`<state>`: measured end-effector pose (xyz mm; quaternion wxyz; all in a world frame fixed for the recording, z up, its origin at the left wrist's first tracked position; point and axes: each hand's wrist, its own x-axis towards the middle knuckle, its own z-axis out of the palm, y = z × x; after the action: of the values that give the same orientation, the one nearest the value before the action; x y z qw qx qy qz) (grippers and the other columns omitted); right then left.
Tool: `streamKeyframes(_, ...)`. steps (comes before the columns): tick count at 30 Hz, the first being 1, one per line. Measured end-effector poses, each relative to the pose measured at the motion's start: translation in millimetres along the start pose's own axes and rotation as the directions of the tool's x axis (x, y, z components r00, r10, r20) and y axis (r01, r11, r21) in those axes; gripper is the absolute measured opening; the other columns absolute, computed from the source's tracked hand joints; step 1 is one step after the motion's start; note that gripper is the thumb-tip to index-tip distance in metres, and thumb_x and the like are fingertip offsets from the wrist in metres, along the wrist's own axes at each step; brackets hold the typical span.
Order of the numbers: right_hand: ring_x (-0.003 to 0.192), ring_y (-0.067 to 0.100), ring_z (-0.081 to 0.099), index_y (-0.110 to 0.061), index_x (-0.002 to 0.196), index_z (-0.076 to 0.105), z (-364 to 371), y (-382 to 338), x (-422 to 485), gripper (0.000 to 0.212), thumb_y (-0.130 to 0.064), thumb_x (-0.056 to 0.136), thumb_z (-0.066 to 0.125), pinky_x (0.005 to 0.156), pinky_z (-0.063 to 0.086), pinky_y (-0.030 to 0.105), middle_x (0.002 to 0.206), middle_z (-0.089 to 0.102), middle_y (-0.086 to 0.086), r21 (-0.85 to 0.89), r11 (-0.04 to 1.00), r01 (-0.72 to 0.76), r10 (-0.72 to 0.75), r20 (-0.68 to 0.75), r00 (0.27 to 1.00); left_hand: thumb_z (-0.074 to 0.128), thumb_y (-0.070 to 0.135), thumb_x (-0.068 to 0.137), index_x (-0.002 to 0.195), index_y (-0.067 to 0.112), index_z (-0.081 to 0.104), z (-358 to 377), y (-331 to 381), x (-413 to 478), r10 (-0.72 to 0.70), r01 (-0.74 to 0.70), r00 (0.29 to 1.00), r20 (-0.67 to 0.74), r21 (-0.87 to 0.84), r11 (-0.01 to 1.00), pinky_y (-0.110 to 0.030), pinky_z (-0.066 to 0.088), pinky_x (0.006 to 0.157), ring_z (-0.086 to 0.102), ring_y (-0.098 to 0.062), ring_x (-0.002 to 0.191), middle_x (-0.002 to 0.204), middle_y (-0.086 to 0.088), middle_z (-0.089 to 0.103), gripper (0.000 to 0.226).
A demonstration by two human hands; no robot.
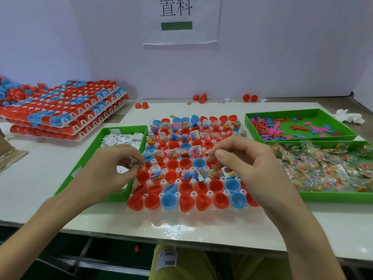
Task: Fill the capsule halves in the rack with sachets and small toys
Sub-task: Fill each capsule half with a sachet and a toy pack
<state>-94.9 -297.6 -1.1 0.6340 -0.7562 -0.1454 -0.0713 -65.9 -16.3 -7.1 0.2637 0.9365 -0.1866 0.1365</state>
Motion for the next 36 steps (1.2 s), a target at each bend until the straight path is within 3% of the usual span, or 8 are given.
streamKeyframes(8,0.074,0.006,0.070,-0.026,0.085,0.072,1.6,1.3,0.2,0.021,-0.010,0.095,0.061,0.068,0.053,0.013,0.080,0.075,-0.010,-0.008,1.000,-0.006,0.006,0.012,1.000,0.073,-0.007,0.080,0.085,0.020,0.076,0.5,0.1,-0.7,-0.060,0.057,0.998,-0.033,-0.105,0.993,-0.003,0.049,0.070,0.069,0.000,0.078,0.081,0.011,0.074,0.028)
streamKeyframes(17,0.074,0.006,0.070,-0.026,0.085,0.072,2.3,1.9,0.1,0.019,-0.013,0.095,0.062,0.067,0.052,0.012,0.080,0.074,-0.011,-0.006,1.000,-0.009,0.010,0.016,1.000,0.077,-0.001,0.078,0.083,0.030,0.074,4.5,-3.2,-4.3,0.002,-0.007,0.997,0.081,0.059,0.998,-0.001,0.042,0.079,0.061,0.005,0.094,0.085,0.020,0.070,0.031)
streamKeyframes(26,0.073,0.006,0.070,-0.024,0.085,0.072,2.3,2.3,0.7,0.019,-0.011,0.094,0.062,0.066,0.052,0.011,0.080,0.074,-0.010,0.000,1.000,-0.006,0.006,0.020,1.000,0.077,0.002,0.080,0.094,0.027,0.073,1.6,-5.3,-3.2,-0.031,0.031,0.999,-0.024,-0.001,1.000,-0.005,0.047,0.080,0.063,0.002,0.090,0.087,0.013,0.073,0.030)
streamKeyframes(36,0.075,0.006,0.069,-0.025,0.085,0.072,1.9,2.8,0.4,0.020,-0.012,0.095,0.061,0.068,0.052,0.012,0.082,0.074,-0.011,-0.015,1.000,-0.019,0.020,0.029,0.999,0.081,0.002,0.076,0.083,0.031,0.074,-1.3,1.3,-5.3,-0.015,0.014,0.998,0.060,0.019,1.000,-0.001,0.044,0.076,0.063,0.006,0.089,0.081,0.023,0.071,0.031)
